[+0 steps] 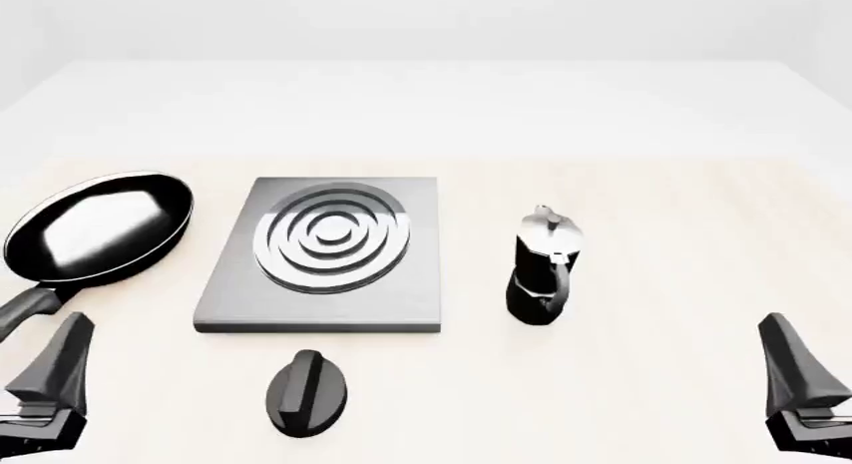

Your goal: Turn on the stove and put the moka pot on it.

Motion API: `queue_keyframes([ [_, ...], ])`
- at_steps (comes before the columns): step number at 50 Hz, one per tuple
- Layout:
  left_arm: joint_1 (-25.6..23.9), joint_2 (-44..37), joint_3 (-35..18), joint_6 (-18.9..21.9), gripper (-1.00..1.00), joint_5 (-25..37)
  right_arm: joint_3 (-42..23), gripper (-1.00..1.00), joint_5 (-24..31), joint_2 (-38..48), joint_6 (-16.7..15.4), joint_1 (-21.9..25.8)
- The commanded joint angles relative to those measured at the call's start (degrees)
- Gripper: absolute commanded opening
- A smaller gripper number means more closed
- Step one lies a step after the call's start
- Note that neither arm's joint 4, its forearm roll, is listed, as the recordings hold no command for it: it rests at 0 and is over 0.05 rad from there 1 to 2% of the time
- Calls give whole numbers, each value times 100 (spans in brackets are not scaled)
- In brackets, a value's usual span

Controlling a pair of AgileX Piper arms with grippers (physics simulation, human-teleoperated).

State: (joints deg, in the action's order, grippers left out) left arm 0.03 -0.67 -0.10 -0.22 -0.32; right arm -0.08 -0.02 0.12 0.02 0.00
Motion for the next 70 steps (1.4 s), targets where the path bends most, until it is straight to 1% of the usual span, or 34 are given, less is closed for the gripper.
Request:
queue_keyframes([
  [1, 7, -430, -31, -164, 100, -241, -16, 100, -3, 24, 12, -2],
  [4, -196, -1329, -128, -189, 100, -740, -26, 100, -27, 61, 63, 9],
  [6, -249, -1601, -192, -159, 100, -848, -26, 100, -40, 83, 82, 2],
  [8, -341, -2117, -299, -411, 100, -1034, -21, 100, -87, 145, 63, 11],
  [9, -364, -2296, -336, -247, 100, -1093, -15, 100, -110, 164, 64, 17],
  [10, -346, -2322, -379, -244, 100, -1063, -17, 100, -129, 189, 66, 19],
  [11, -452, -2515, -506, -459, 100, -993, -14, 100, -148, 221, 73, 18],
  [13, -490, -2682, -702, -361, 100, -798, -23, 100, -160, 246, 78, 20],
  [14, -534, -2679, -737, -465, 100, -743, -23, 100, -160, 246, 78, 21],
  [17, -643, -2829, -1035, -378, 100, -352, -41, 100, -143, 241, 86, 13],
  [19, -653, -3182, -1174, -360, 100, -283, -22, 100, -133, 210, 84, 11],
  [20, -639, -3094, -1222, -359, 100, -191, -22, 100, -133, 210, 84, 11],
  [21, -651, -3093, -1395, -418, 100, 46, -22, 100, -141, 216, 89, 12],
  [24, -734, -3186, -1590, -437, 100, 333, -35, 100, -139, 235, 85, 17],
  [25, -782, -3295, -1657, -535, 100, 405, -40, 100, -138, 241, 88, 20],
  [29, -1105, -3378, -2024, -599, 100, 865, -38, 100, -123, 232, 102, 27],
  [30, -1138, -3385, -2126, -706, 100, 983, -43, 100, -129, 246, 103, 31],
  [32, -1244, -3487, -2290, -596, 100, 1141, -44, 100, -130, 249, 114, 32],
  [34, -1341, -3618, -2418, -643, 100, 1258, -47, 100, -121, 246, 108, 38],
  [36, -1509, -3832, -2584, -610, 100, 1413, -34, 100, -126, 237, 104, 42],
  [37, -1762, -4312, -2934, -818, 100, 1696, -38, 100, -123, 246, 99, 48],
  [38, -1817, -4415, -3025, -886, 100, 1763, -39, 100, -123, 247, 95, 54],
  [41, -1918, -4606, -3202, -905, 100, 1890, -35, 100, -128, 251, 106, 53],
  [42, -1990, -4753, -3287, -822, 100, 1941, -38, 100, -134, 260, 109, 61],
  [44, -2041, -4993, -3352, -967, 100, 1982, -22, 100, -173, 297, 124, 84],
  [45, -2084, -5058, -3415, -860, 100, 2012, -9, 100, -198, 319, 144, 79],
  [47, -2114, -5186, -3484, -975, 100, 2055, -7, 100, -215, 337, 145, 79],
  [49, -2152, -5328, -3597, -942, 100, 2120, -5, 100, -222, 342, 135, 78],
  [54, -2349, -5529, -3924, -1068, 100, 2365, -3, 100, -222, 332, 131, 67],
  [56, -2433, -5618, -4026, -1269, 100, 2451, -3, 100, -238, 351, 131, 65],
  [57, -2432, -5617, -4059, -1147, 100, 2477, -3, 100, -238, 351, 131, 65],
  [59, -2578, -5729, -4097, -1410, 100, 2553, -3, 100, -195, 299, 130, 63],
  [60, -2686, -5773, -4130, -1379, 100, 2594, 1, 100, -165, 265, 132, 60],
  [70, -2706, -6191, -4239, -1517, 100, 2701, -5, 100, -111, 183, 141, 41],
])
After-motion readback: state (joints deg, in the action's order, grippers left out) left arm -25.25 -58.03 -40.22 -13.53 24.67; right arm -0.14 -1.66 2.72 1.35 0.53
